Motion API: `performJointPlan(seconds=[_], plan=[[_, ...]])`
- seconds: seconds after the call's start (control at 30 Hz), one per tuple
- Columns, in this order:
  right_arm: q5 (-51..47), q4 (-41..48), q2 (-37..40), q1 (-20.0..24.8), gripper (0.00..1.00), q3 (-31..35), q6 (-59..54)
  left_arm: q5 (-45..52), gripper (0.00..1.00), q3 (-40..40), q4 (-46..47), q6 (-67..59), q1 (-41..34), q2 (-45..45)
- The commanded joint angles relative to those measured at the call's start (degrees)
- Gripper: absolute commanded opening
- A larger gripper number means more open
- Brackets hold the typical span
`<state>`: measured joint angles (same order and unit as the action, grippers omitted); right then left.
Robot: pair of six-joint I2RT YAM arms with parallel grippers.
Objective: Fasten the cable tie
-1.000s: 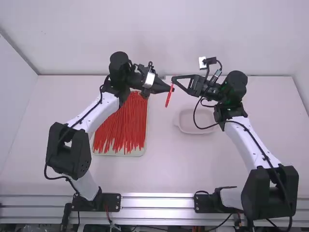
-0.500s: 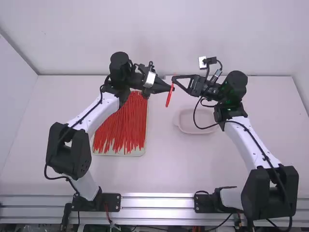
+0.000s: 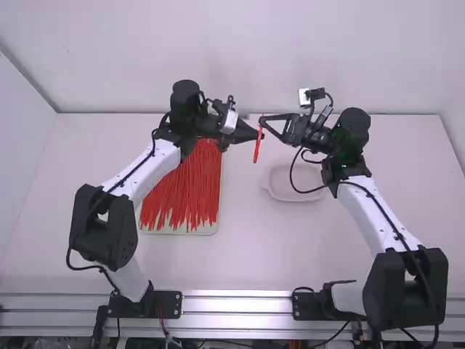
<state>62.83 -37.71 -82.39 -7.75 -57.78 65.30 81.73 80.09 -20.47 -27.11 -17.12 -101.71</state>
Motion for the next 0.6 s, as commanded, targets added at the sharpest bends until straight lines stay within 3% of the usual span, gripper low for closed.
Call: performJointPlan(seconds=[0.0, 0.57], plan=[[-1.57, -1.07, 0.31, -0.11, 0.00, -0.74, 2.38, 0.31, 0.02, -1.18, 0.33, -1.27, -2.19, 1.20], [-3.98, -5.75, 0.31, 2.60, 0.00, -0.74, 6.80, 1.79, 0.02, -3.67, 1.25, -1.88, -2.71, 1.20]])
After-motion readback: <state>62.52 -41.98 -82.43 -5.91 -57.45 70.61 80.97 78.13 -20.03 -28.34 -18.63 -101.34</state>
